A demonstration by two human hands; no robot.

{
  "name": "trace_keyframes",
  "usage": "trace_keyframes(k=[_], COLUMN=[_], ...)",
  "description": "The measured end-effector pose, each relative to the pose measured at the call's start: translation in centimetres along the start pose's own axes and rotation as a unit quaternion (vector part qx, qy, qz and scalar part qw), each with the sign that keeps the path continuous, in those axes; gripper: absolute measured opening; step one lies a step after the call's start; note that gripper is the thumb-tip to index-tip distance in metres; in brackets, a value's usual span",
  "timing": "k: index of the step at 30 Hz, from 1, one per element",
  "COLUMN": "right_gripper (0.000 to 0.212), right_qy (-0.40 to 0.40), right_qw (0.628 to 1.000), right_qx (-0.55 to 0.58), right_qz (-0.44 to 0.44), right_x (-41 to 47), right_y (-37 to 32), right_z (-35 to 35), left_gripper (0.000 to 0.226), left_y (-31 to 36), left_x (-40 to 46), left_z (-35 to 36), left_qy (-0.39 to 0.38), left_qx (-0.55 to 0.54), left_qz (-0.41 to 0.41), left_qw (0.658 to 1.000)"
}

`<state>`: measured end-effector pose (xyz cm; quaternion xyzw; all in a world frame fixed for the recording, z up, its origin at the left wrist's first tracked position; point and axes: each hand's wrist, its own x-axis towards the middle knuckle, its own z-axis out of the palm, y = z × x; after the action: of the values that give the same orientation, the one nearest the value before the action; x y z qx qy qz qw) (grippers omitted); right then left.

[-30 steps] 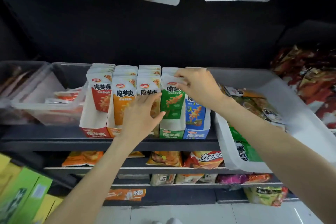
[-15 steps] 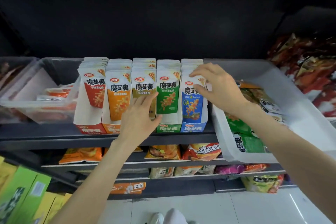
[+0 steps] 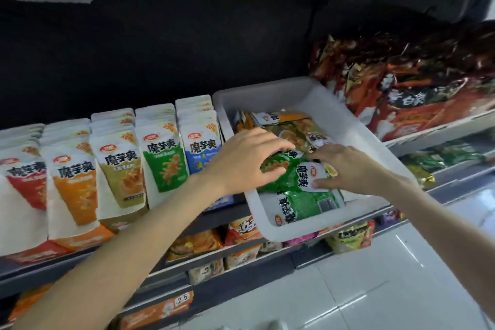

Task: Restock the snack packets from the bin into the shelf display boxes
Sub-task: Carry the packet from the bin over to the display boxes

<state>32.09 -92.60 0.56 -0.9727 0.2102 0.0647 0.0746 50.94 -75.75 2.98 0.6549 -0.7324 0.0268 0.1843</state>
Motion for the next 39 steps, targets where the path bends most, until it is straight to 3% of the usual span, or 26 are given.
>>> trace_keyframes(k=[2, 5, 8, 13, 18, 22, 24, 27, 29, 31, 33, 34, 36, 39], right_gripper=[0.064, 0.066, 0.065, 0.063, 0.06, 0.058, 0.051, 0.031, 0.021, 0.015, 0.008, 0.009, 0.015, 0.014], right_qy=[0.009, -0.003, -0.013, 0.008, 0.034, 0.16, 0.213, 0.267, 0.283, 0.348, 0.435, 0.464, 0.479, 0.449], right_qw=[0.999, 0.998, 0.998, 0.999, 0.999, 0.977, 0.96, 0.931, 0.92, 0.904, 0.87, 0.849, 0.815, 0.799], right_qx=[-0.031, -0.058, -0.065, -0.043, -0.026, 0.142, 0.183, 0.248, 0.27, 0.242, 0.184, 0.156, 0.124, 0.118], right_qz=[-0.006, 0.002, 0.0, -0.008, -0.005, 0.017, 0.004, -0.019, -0.018, -0.048, -0.142, -0.201, -0.303, -0.381], right_x=[0.7, 1.4, 1.6, 1.4, 1.2, -0.3, -0.7, -0.3, 0.4, 0.7, 0.9, 1.0, 1.6, 2.9], right_y=[0.1, 0.3, 0.4, 0.6, 0.4, -0.7, -1.6, -2.6, -3.1, -3.9, -5.0, -5.5, -6.6, -8.5], right_z=[0.3, 0.4, 0.6, 1.0, 0.4, -2.3, -3.4, -4.3, -4.7, -5.2, -5.8, -5.9, -6.1, -6.0], left_gripper=[0.07, 0.106, 0.108, 0.069, 0.015, 0.024, 0.019, 0.011, 0.012, 0.014, 0.012, 0.023, 0.034, 0.036], left_y=[0.0, 1.0, 1.4, 0.1, -0.9, -0.5, -0.3, -0.6, -0.8, -1.1, -1.3, -1.4, -1.6, -2.0], left_x=[2.6, 5.0, 5.4, 5.4, 4.2, 2.6, 1.7, 0.0, -1.0, -2.3, -3.9, -4.7, -5.8, -6.7], left_z=[1.1, 3.0, 4.6, 3.2, 2.6, 0.6, -0.7, -1.8, -2.1, -2.6, -3.0, -3.3, -4.0, -5.4], left_qy=[-0.113, -0.267, -0.305, -0.249, -0.082, 0.097, 0.19, 0.26, 0.277, 0.281, 0.252, 0.241, 0.227, 0.174], left_qx=[0.107, 0.275, 0.338, 0.275, 0.225, 0.068, -0.013, -0.144, -0.182, -0.203, -0.246, -0.268, -0.301, -0.337], left_qz=[-0.001, 0.028, 0.063, 0.079, 0.115, 0.038, -0.025, -0.118, -0.156, -0.146, -0.104, -0.096, -0.125, -0.189], left_qw=[0.988, 0.923, 0.888, 0.925, 0.964, 0.992, 0.981, 0.948, 0.93, 0.927, 0.93, 0.928, 0.918, 0.906])
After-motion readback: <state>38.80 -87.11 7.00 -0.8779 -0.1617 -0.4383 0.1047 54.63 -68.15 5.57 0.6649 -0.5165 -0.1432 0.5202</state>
